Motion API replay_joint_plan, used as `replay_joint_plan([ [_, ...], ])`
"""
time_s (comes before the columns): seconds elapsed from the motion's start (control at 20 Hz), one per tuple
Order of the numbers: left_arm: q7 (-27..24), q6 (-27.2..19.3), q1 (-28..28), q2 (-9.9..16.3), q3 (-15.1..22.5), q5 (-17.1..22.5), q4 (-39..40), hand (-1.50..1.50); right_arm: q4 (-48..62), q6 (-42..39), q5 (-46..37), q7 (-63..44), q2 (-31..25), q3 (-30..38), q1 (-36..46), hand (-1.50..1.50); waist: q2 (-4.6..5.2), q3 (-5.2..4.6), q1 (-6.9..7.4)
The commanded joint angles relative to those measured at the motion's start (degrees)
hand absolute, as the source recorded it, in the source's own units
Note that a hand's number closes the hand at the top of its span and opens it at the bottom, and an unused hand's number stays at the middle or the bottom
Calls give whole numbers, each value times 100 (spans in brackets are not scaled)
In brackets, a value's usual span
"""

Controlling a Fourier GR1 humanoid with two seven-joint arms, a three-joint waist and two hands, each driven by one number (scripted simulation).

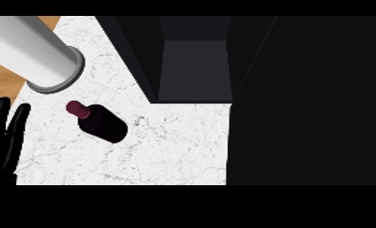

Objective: Pick up the wine, place it into the cabinet and close the cabinet

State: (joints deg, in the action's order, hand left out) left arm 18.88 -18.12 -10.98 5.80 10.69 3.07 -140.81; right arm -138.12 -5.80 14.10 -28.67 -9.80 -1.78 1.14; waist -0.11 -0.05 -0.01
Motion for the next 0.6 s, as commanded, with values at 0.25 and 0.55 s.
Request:
replay_joint_plan([
  [0.25,-159,462,-190,-71,-786,908,293,-150,-886,56,357,-432,8,214,-230,-150,-2,3,-15],
  [0.55,-647,1180,-476,45,-1615,1805,1115,-150,-907,3,601,-538,-126,372,-67,-150,-4,-1,-8],
])
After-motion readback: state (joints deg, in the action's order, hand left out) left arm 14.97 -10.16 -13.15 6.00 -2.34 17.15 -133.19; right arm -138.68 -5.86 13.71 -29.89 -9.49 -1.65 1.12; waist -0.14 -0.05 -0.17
